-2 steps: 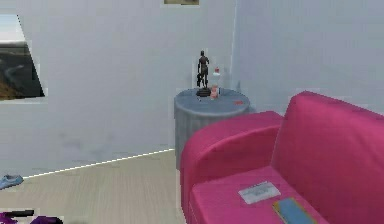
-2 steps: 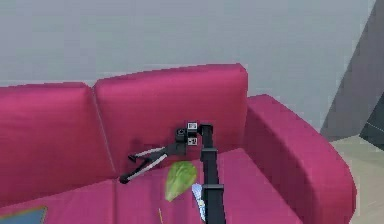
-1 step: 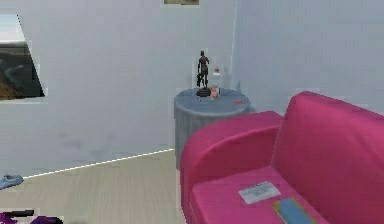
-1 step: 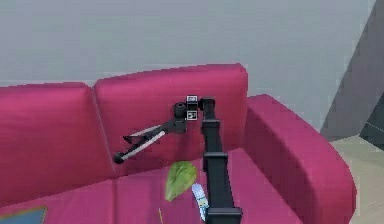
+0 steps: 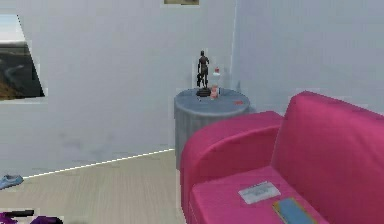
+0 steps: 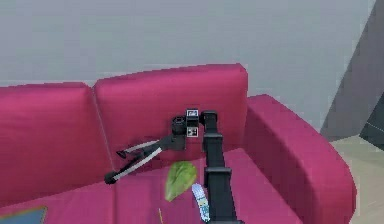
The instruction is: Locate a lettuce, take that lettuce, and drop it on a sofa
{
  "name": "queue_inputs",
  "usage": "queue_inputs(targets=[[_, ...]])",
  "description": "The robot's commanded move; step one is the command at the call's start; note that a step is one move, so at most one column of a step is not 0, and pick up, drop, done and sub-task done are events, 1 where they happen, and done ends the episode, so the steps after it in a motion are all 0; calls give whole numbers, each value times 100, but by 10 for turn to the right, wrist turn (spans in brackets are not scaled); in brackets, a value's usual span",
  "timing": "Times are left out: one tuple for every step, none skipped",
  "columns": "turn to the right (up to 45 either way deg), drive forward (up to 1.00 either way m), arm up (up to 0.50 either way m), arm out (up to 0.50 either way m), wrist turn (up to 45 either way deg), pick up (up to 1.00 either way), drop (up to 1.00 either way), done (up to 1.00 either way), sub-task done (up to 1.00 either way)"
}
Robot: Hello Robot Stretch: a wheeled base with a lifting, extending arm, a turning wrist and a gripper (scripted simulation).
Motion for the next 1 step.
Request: queue_inputs(targets=[[0,0,0,0,0,0,0,100,0]])
